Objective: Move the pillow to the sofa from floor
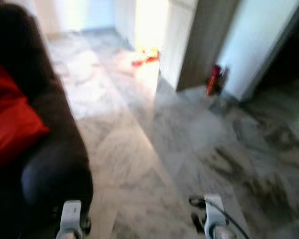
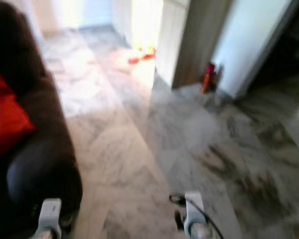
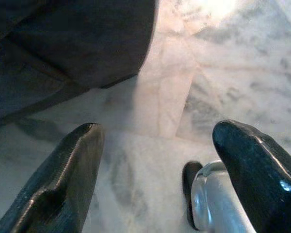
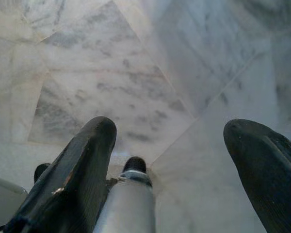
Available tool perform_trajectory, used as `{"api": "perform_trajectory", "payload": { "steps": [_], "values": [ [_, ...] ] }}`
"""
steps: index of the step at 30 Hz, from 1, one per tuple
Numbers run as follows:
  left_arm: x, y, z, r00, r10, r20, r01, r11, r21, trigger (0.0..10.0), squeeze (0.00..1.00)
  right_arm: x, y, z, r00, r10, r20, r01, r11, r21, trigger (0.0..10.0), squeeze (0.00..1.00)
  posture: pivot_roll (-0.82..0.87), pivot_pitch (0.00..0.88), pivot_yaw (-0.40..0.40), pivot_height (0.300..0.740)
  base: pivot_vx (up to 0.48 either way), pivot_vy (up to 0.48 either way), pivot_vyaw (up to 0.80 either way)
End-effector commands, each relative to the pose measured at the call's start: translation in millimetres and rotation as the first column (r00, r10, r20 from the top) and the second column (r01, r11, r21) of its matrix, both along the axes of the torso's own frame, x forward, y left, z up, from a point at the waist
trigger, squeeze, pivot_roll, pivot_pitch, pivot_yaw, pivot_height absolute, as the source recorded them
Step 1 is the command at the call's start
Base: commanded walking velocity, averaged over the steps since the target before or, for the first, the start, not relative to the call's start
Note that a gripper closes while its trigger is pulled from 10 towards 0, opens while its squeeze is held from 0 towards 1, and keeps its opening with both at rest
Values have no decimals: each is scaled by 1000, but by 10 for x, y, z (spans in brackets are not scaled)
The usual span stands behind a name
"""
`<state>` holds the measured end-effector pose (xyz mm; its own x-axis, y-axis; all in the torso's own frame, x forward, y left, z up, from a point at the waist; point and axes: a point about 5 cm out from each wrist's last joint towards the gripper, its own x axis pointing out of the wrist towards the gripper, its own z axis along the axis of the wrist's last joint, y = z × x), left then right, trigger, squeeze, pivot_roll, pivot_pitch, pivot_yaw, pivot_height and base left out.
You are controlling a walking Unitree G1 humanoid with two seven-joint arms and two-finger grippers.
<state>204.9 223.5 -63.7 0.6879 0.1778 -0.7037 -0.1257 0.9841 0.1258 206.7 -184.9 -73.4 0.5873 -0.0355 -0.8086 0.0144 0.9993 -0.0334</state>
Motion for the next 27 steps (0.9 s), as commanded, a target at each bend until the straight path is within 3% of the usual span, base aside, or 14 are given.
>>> {"api": "perform_trajectory", "payload": {
  "steps": [1,10,27],
  "values": [
    [-26,-50,-30,1000,2,-17,-3,1000,-16,10000,0,12,-42,13,1000,-2,10,2,1000,-11,10000,0,134,70,-49,704,0,0,0],
    [-33,-43,-34,1000,2,-25,-2,1000,-7,10000,0,11,-38,12,1000,-9,11,9,1000,-5,10000,0,133,73,-49,704,0,0,0],
    [-39,-52,-41,999,2,-32,-3,1000,-7,10000,0,9,-42,12,1000,-5,9,6,1000,-4,10000,0,132,65,-48,704,267,0,0]
  ]
}}
